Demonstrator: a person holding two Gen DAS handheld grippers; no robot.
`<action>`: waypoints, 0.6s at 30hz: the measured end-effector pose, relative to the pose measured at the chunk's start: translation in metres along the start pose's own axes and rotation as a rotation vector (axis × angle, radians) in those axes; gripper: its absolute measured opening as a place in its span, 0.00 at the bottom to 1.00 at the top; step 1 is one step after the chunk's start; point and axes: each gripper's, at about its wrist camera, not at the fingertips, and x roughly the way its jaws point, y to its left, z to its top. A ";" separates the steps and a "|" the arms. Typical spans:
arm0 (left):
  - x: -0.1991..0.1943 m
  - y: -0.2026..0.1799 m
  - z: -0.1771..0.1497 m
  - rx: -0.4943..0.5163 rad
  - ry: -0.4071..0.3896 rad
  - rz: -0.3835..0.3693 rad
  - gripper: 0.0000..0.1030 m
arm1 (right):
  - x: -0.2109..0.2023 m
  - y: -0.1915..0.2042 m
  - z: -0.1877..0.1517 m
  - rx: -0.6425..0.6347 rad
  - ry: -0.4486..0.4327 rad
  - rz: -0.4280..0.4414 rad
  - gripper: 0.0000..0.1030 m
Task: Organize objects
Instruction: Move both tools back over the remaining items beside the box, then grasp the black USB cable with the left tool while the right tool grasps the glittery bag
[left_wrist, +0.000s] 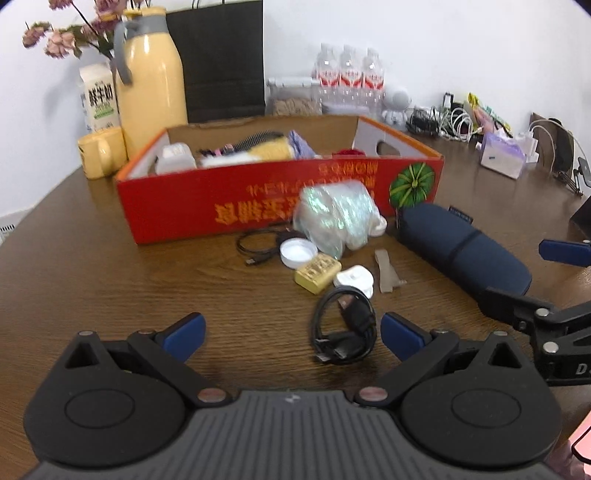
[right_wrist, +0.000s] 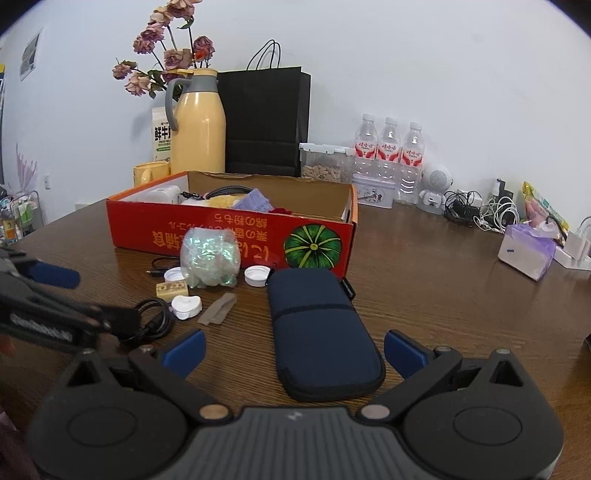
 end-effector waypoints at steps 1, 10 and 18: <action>0.003 -0.001 -0.001 0.000 0.003 -0.003 1.00 | 0.001 -0.001 0.000 0.000 0.002 0.001 1.00; 0.011 -0.010 -0.002 0.026 -0.001 -0.036 0.77 | 0.009 -0.003 -0.003 0.004 0.017 0.004 1.00; 0.005 -0.012 -0.003 0.038 -0.026 -0.085 0.39 | 0.013 0.000 -0.003 -0.003 0.032 0.005 1.00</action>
